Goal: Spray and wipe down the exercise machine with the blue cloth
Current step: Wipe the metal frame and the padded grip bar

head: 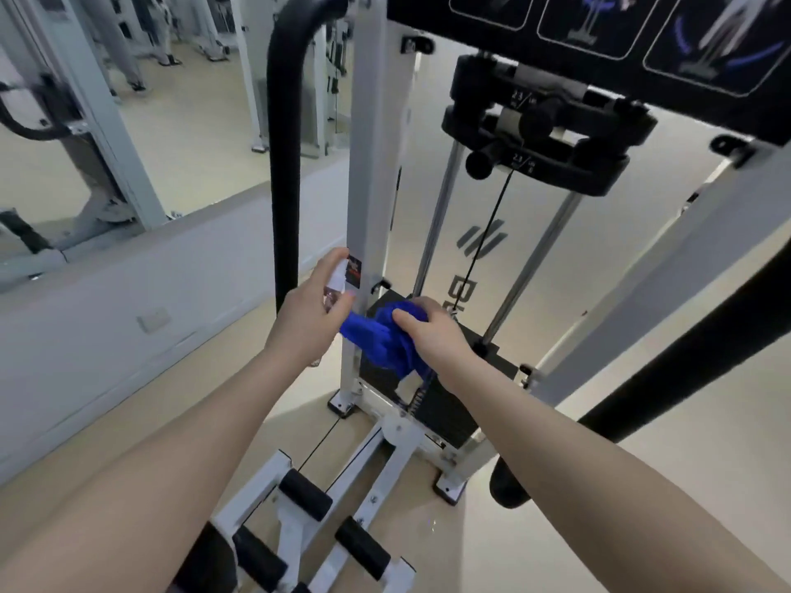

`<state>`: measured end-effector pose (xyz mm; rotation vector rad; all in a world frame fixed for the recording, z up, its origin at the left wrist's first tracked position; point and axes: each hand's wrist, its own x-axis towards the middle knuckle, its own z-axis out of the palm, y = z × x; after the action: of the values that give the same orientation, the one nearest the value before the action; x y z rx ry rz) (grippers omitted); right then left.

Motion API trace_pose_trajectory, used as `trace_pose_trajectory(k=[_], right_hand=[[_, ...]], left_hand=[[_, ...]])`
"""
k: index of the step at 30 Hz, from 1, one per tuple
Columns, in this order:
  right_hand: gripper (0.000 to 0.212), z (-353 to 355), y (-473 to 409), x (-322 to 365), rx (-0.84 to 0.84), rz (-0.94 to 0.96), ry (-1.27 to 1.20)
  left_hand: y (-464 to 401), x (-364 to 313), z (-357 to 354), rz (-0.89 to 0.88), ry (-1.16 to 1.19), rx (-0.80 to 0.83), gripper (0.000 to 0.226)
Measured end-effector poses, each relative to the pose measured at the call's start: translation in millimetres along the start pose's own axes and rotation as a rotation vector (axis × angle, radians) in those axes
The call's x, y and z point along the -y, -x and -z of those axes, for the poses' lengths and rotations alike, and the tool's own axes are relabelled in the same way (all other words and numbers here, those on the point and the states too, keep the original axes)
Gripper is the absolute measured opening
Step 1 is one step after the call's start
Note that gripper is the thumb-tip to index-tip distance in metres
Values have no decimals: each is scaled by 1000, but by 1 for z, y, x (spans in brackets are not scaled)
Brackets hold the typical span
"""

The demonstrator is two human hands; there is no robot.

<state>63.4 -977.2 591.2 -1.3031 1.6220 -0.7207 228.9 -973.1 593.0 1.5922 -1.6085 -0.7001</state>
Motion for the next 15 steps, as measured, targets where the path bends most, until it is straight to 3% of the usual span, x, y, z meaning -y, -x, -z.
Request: trace_pose_trajectory(k=[3,6,8,11,15], right_hand=[[36,-1,-11,35,-86,244,269],[57,-3,-24,80,-70,331,261],[48,-3,-33,106,-105,336,351],[12,-1,-44,135,-169,309,445],[31,9,-45,160,-223,387,212]], left_hand=[[-21,-9,20,-115,-51,-37,48],[-48,-15,44,-168,-93,-84,49],[-63,-22,58,-184,-113,-122,51],[-79,-33,72,-214,-134,-141,51],[-94,-45,84,-273,-171,-168,50]])
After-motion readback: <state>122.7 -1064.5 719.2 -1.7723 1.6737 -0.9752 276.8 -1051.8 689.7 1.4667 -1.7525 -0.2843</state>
